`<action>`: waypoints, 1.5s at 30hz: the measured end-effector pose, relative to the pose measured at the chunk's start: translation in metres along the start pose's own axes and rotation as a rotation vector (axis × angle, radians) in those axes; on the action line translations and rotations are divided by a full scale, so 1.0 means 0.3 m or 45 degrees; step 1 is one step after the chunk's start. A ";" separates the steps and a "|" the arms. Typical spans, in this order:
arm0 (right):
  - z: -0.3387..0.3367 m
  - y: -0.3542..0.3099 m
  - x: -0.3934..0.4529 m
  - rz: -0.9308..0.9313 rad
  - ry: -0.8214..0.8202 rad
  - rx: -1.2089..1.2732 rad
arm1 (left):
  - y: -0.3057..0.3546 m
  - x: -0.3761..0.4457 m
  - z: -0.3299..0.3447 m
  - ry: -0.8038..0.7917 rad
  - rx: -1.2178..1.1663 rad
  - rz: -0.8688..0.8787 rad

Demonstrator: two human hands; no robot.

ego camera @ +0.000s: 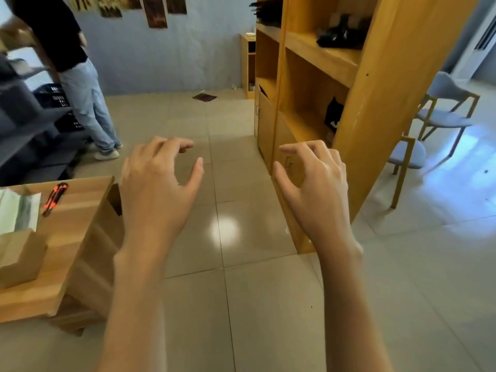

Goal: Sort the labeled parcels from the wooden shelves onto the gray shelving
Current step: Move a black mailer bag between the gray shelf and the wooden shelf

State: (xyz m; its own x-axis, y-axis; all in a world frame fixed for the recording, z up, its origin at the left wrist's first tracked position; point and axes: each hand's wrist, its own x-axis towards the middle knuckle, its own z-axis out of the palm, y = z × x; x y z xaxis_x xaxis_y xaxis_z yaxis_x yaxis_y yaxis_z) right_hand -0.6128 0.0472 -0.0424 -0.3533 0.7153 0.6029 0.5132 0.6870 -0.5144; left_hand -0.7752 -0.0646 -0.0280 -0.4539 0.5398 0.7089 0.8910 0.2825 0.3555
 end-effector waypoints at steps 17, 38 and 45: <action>0.603 0.244 0.878 0.092 0.183 -0.237 | -0.377 0.862 0.825 0.004 -0.297 0.105; 1.178 0.664 1.810 0.274 0.272 -0.314 | -0.548 1.721 1.716 -0.059 -0.376 0.358; 1.350 0.765 2.129 0.291 0.255 -0.293 | -0.609 1.996 1.931 -0.079 -0.372 0.350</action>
State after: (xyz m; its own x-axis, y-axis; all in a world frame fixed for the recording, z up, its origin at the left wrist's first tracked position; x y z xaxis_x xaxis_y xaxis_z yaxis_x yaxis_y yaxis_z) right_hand -1.0373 0.7135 -0.0225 -0.0610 0.7919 0.6076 0.7312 0.4498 -0.5128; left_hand -1.2148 0.6665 -0.0213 -0.1903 0.6135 0.7664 0.9401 -0.1111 0.3223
